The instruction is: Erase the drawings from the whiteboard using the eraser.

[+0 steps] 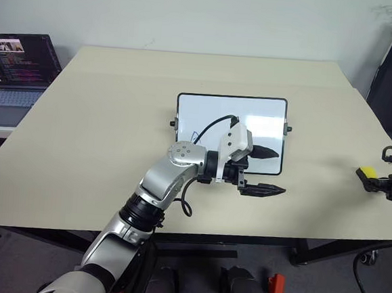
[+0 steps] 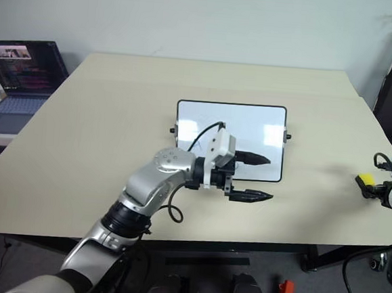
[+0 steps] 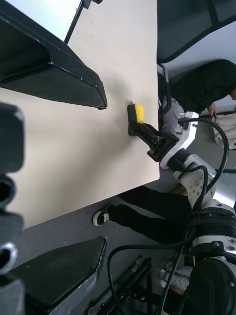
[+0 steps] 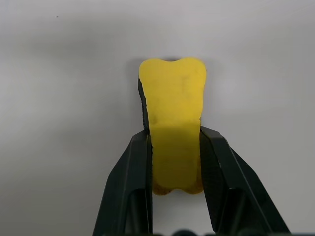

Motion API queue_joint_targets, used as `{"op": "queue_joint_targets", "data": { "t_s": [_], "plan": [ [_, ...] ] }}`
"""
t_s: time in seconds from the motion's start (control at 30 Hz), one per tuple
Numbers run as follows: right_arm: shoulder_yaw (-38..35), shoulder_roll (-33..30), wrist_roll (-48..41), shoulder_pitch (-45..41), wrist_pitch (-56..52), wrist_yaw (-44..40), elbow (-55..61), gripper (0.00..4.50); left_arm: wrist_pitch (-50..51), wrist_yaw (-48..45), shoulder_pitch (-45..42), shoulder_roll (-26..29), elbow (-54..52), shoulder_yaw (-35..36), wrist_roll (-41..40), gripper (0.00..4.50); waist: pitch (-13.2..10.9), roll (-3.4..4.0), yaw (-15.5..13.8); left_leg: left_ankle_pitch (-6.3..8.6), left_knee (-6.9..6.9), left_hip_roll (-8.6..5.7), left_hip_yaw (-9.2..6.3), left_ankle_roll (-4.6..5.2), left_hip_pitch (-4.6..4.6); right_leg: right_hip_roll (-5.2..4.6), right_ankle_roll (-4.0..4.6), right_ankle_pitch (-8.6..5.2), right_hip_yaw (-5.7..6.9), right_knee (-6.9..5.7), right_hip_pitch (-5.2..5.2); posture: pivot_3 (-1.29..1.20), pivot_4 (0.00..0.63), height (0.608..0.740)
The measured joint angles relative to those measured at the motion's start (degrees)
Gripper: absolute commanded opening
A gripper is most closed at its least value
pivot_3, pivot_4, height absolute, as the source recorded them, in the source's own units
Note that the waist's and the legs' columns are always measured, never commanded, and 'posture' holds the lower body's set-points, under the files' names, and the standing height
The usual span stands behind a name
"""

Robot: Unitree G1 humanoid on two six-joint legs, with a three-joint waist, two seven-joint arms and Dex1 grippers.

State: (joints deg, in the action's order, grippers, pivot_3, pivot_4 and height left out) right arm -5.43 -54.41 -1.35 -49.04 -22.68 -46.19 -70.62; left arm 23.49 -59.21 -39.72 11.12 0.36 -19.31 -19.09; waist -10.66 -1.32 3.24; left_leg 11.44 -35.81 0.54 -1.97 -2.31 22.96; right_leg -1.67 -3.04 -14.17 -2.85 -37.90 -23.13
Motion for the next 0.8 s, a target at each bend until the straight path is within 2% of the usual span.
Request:
{"op": "queue_joint_targets", "data": {
  "t_s": [0.23, 0.37, 0.6, 0.8],
  "plan": [
    [-0.51, 0.05, -0.25, 0.02, 0.01, -0.79, 0.22, 0.96, -0.01, 0.76, 0.62, 0.69, -0.05, 0.01, 0.24, 4.50, 0.00, 0.00, 0.01, 0.00, -0.01, 0.00, 0.00, 0.00, 0.00, 0.00, 0.00, 0.00, 0.00, 0.00, 0.00, 0.00, 0.150, 0.740],
    [-1.36, -0.33, -1.12, 0.44, -0.34, -2.78, 4.04, 0.96, -0.07, 1.54, 0.62, 2.74, -0.20, 1.21, 0.36, 4.50, 0.00, 0.00, 0.07, 0.00, 0.00, 0.01, 0.01, 0.00, -0.02, 0.01, 0.00, 0.00, -0.02, -0.03, 0.00, 0.00, 0.150, 0.740],
    [-2.64, -0.91, -4.44, 5.84, -6.77, -4.76, 22.80, 0.96, 1.02, 2.27, 4.16, 14.19, -6.13, 7.17, 0.23, 4.50, 0.00, 0.01, 0.08, 0.01, 0.01, 0.05, -0.03, -0.01, 0.00, 0.03, 0.00, 0.00, 0.00, -0.04, -0.02, 0.00, 0.150, 0.740],
    [-2.56, -0.12, -4.65, 7.58, -11.26, -3.08, 32.99, 0.96, 2.38, 2.33, 6.73, 23.67, -8.97, 14.79, -0.57, 4.50, -0.01, 0.01, 0.04, 0.01, -0.05, 0.07, -0.02, 0.00, 0.02, 0.02, 0.00, 0.00, 0.03, -0.06, -0.05, 0.00, 0.150, 0.740]
  ]
}}
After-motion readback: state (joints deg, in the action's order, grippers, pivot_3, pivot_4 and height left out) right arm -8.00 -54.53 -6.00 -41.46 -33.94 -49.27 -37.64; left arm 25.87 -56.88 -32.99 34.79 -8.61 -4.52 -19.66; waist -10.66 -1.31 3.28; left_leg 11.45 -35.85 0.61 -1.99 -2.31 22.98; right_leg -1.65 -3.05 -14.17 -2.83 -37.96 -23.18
